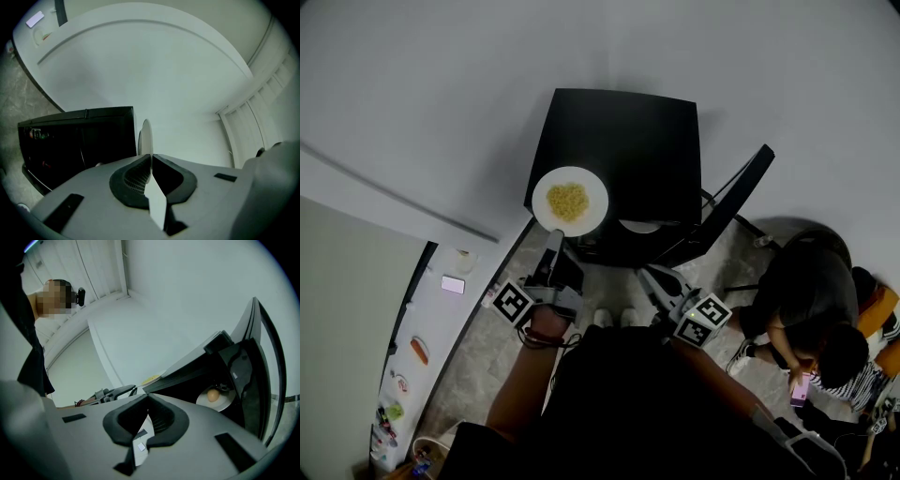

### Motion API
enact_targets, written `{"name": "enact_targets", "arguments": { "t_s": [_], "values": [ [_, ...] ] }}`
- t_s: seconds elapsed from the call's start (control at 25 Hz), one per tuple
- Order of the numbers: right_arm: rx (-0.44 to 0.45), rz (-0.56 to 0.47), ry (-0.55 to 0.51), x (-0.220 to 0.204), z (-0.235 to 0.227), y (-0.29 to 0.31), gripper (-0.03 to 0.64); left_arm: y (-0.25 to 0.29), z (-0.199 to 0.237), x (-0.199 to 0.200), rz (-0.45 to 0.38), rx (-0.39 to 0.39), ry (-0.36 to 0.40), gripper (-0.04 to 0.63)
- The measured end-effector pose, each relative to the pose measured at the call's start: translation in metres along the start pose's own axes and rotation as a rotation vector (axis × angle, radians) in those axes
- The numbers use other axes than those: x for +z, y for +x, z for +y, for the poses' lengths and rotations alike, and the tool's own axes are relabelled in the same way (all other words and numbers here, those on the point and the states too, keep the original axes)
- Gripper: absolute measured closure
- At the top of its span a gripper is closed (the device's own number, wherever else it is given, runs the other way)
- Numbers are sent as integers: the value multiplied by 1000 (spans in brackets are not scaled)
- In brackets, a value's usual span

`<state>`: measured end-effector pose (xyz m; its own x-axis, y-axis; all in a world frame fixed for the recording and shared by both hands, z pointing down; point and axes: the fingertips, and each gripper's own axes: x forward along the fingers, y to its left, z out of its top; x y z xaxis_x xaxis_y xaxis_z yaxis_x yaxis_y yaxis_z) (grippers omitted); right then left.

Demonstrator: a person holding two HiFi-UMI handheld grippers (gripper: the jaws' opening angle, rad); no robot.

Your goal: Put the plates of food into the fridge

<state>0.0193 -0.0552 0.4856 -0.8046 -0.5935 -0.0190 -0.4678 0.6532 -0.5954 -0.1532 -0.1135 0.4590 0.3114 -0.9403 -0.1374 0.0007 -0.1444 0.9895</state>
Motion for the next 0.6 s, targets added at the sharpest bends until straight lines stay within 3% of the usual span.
{"name": "enact_targets", "arguments": {
  "t_s": [0.6],
  "values": [
    [18, 37, 32, -15, 6, -10, 592, -41, -8, -15, -30, -94, -83, 562]
  ]
}}
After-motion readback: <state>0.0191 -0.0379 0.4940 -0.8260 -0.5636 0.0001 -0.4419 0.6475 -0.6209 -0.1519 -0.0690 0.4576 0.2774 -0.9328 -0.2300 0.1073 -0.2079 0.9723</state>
